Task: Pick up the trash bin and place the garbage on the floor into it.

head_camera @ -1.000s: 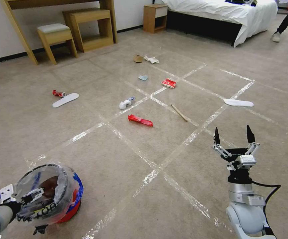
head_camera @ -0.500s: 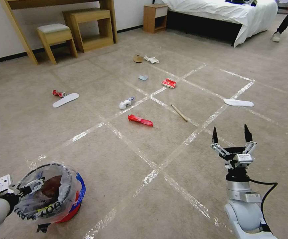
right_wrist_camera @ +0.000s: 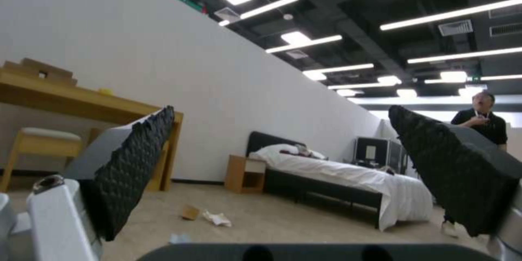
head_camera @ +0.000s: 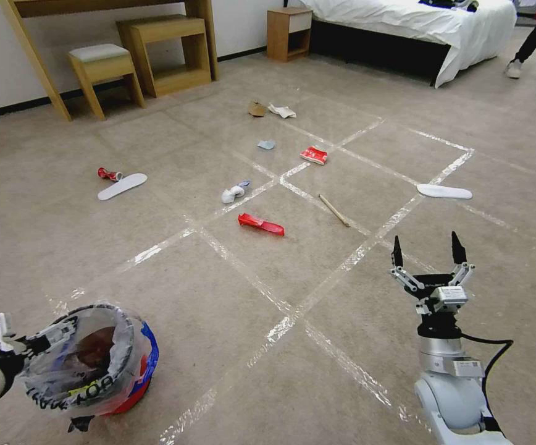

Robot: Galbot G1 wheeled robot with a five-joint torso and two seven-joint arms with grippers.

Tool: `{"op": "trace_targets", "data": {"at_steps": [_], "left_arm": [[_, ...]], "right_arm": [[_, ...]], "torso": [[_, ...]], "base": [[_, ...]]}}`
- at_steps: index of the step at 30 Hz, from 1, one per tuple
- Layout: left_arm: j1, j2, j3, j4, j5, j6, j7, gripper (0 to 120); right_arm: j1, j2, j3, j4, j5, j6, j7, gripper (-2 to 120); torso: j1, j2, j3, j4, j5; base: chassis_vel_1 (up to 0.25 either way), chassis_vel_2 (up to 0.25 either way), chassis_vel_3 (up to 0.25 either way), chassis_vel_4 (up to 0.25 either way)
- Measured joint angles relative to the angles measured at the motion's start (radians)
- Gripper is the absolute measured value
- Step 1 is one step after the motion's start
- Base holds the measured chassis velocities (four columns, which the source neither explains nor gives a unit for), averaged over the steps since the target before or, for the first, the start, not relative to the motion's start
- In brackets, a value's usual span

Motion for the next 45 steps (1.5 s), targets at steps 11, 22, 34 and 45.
{"op": "trace_targets", "data": {"at_steps": [11,22,34,45], "left_arm": [[0.031,-0.024,-0.009,0.044,0.013,0.001,-0.04,100],[-0.057,-0.029,0.08,0.183,0.043,0.002,-0.031,100],[-0.13,-0.026,0.15,0.271,0.046,0.002,-0.026,100],[-0.15,-0.036,0.198,0.297,-0.013,0.002,-0.105,75]], "right_arm": [[-0.009,0.012,-0.005,-0.005,-0.006,0.004,-0.003,100],[-0.026,0.013,0.004,0.0,-0.009,0.013,-0.007,100],[-0.03,0.01,0.014,0.009,-0.011,0.017,-0.008,100],[-0.024,0.01,0.013,-0.002,-0.012,0.02,-0.004,100]], "torso": [[0.0,0.0,0.0,0.0001,-0.0001],[0.0,0.0,0.0,-0.0001,-0.0001],[0.0,0.0,0.0,-0.0001,-0.0001],[0.0,0.0,0.0,0.0,0.0]], "base": [[0.0,0.0,0.0,0.0],[0.0,0.0,0.0,0.0],[0.0,0.0,0.0,0.0],[0.0,0.0,0.0,0.0]]}}
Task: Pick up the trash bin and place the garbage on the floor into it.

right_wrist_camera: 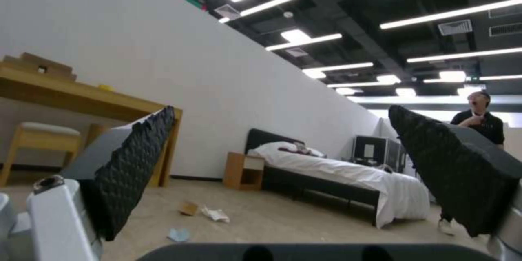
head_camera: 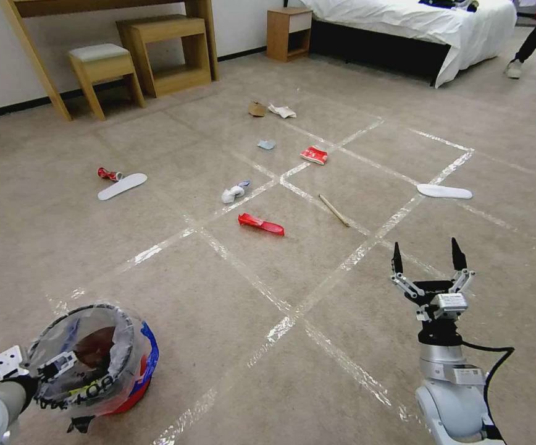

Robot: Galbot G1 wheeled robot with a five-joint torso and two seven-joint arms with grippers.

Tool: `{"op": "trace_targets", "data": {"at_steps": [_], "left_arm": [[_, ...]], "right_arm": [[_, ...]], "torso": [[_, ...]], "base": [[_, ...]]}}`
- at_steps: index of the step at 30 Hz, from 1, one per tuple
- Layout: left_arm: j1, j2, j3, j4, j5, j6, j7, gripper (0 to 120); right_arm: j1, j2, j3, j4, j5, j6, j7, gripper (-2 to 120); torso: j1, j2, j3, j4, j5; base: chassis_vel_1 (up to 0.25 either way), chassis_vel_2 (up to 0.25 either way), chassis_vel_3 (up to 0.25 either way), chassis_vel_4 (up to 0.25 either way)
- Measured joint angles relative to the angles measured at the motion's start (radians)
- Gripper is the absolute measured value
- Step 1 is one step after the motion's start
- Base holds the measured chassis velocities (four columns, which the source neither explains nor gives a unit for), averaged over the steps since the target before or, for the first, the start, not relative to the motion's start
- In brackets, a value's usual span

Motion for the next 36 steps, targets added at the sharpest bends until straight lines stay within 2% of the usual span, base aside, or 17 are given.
{"op": "trace_targets", "data": {"at_steps": [2,5,6,13,14,17,18,21,36], "left_arm": [[0.001,0.0,0.001,0.0,-0.001,0.0,0.0,72],[0.005,0.004,0.0,-0.008,-0.003,0.0,-0.001,57],[0.005,0.004,0.0,-0.008,-0.003,0.0,-0.001,57],[0.019,0.008,-0.006,-0.024,-0.006,0.0,0.007,27],[0.019,0.008,-0.006,-0.024,-0.006,0.0,0.007,27],[0.024,0.005,-0.013,-0.038,-0.004,0.0,0.021,12],[0.024,0.005,-0.013,-0.038,-0.004,0.0,0.021,12],[0.029,0.003,-0.019,-0.046,-0.007,0.0,0.024,1],[0.052,-0.026,-0.017,-0.051,0.014,-0.004,0.046,0]], "right_arm": [[0.001,0.0,0.0,-0.002,0.0,0.001,0.001,100],[0.005,0.0,-0.002,-0.008,0.001,0.003,0.003,100],[0.005,0.0,-0.002,-0.008,0.001,0.003,0.003,100],[0.015,0.001,-0.01,-0.018,0.004,0.003,0.007,100],[0.015,0.001,-0.01,-0.018,0.004,0.003,0.007,100],[0.018,0.003,-0.008,-0.022,0.004,0.003,0.007,100],[0.018,0.003,-0.008,-0.022,0.004,0.003,0.007,100],[0.018,0.004,-0.008,-0.025,0.005,0.002,0.007,100],[0.013,0.007,0.0,-0.026,0.007,0.003,0.012,100]], "torso": [[0.0,0.0,0.0,0.0,0.0],[0.0,0.0,0.0,0.0001,-0.0001],[0.0,0.0,0.0,0.0001,-0.0001],[0.0,0.0,0.0,0.0001,0.0],[0.0,0.0,0.0,0.0001,0.0],[0.0,0.0,0.0,0.0001,0.0],[0.0,0.0,0.0,0.0001,0.0],[0.0,0.0,0.0,-0.0001,0.0],[0.0,0.0,0.0,0.0002,0.0004]], "base": [[0.0,0.0,0.0,0.0],[0.0,0.0,0.0,0.0],[0.0,0.0,0.0,0.0],[0.0,0.0,0.0,0.0],[0.0,0.0,0.0,0.0],[0.0,0.0,0.0,0.0],[0.0,0.0,0.0,0.0],[0.0,0.0,0.0,0.0],[0.0,0.0,0.0,0.0]]}}
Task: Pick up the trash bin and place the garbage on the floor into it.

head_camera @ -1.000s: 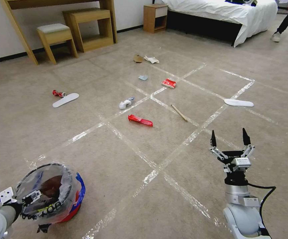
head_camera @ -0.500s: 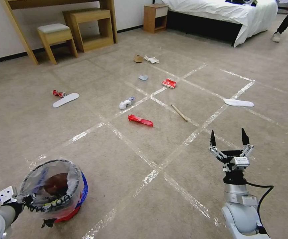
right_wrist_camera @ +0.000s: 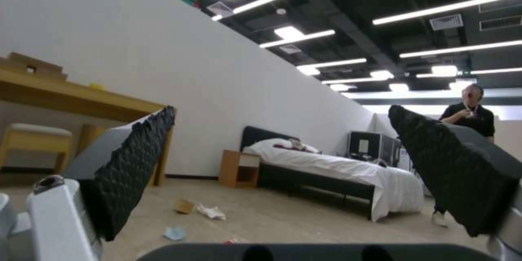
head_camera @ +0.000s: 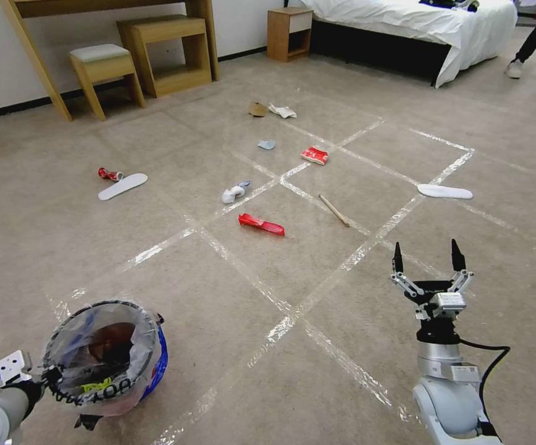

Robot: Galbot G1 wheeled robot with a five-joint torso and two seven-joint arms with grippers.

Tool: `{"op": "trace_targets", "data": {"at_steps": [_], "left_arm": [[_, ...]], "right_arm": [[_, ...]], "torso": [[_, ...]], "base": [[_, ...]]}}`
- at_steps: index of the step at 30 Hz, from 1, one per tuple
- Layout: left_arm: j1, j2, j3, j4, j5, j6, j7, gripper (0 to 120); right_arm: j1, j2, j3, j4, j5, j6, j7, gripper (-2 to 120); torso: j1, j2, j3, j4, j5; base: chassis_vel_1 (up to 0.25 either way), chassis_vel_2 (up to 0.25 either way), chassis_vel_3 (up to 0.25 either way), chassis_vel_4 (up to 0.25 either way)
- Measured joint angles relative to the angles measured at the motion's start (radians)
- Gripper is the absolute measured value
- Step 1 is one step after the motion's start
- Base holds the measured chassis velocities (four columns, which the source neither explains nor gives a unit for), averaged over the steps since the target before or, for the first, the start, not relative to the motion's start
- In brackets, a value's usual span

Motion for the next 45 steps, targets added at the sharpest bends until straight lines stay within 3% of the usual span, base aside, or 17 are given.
{"op": "trace_targets", "data": {"at_steps": [10,21,35,45], "left_arm": [[0.01,-0.017,-0.019,-0.057,-0.025,0.007,0.012,0],[0.056,-0.035,-0.142,-0.199,-0.122,0.006,-0.032,0],[0.102,-0.018,-0.262,-0.285,-0.272,0.006,-0.117,0],[0.106,-0.022,-0.273,-0.292,-0.294,0.005,-0.133,0]], "right_arm": [[0.015,0.009,0.023,0.003,0.001,0.005,-0.012,100],[0.04,0.012,0.038,-0.001,-0.007,0.0,0.01,100],[0.013,0.021,0.024,0.002,-0.051,0.02,0.01,100],[0.016,0.024,0.02,0.0,-0.054,0.034,-0.002,100]], "torso": [[0.0,0.0,0.0,-0.0004,-0.0014],[0.0,0.0,0.0,-0.0002,-0.0003],[0.0,0.0,0.0,-0.0002,-0.0005],[0.0,0.0,0.0,-0.0002,-0.0006]], "base": [[0.0,0.0,0.0,0.0],[0.0,0.0,0.0,0.0],[0.0,0.0,0.0,0.0],[-0.017,0.013,0.02,-0.016]]}}
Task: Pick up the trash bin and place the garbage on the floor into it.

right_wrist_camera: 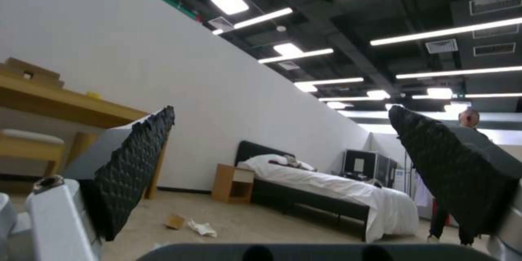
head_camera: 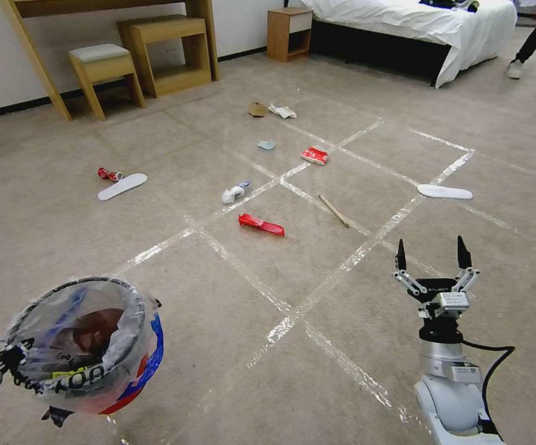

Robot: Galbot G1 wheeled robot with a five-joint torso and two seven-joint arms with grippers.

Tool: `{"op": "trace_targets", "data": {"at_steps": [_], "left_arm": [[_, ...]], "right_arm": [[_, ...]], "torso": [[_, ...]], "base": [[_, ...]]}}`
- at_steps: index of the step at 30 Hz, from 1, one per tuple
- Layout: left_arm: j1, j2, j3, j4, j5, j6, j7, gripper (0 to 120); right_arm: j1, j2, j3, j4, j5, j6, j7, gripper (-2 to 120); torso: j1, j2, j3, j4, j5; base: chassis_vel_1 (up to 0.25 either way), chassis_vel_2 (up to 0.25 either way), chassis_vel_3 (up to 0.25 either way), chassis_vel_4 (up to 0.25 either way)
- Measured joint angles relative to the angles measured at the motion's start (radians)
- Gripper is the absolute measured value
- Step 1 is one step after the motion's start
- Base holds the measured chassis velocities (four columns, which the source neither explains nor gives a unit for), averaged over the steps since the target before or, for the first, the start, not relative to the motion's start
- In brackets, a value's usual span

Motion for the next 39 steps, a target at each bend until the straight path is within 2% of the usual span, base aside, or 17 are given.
{"op": "trace_targets", "data": {"at_steps": [17,39], "left_arm": [[-0.006,-0.006,0.005,0.004,-0.001,-0.001,0.0,0],[-0.012,-0.007,0.009,0.011,-0.003,-0.001,-0.001,0]], "right_arm": [[-0.003,-0.002,0.009,-0.009,-0.003,0.018,-0.015,100],[0.008,-0.002,0.007,-0.018,-0.011,0.019,-0.015,100]], "torso": [[0.0,0.0,0.0,-0.0001,0.0001],[0.0,0.0,0.0,0.0001,0.0]], "base": [[-0.14,0.14,0.151,-0.145],[-0.205,0.214,0.209,-0.215]]}}
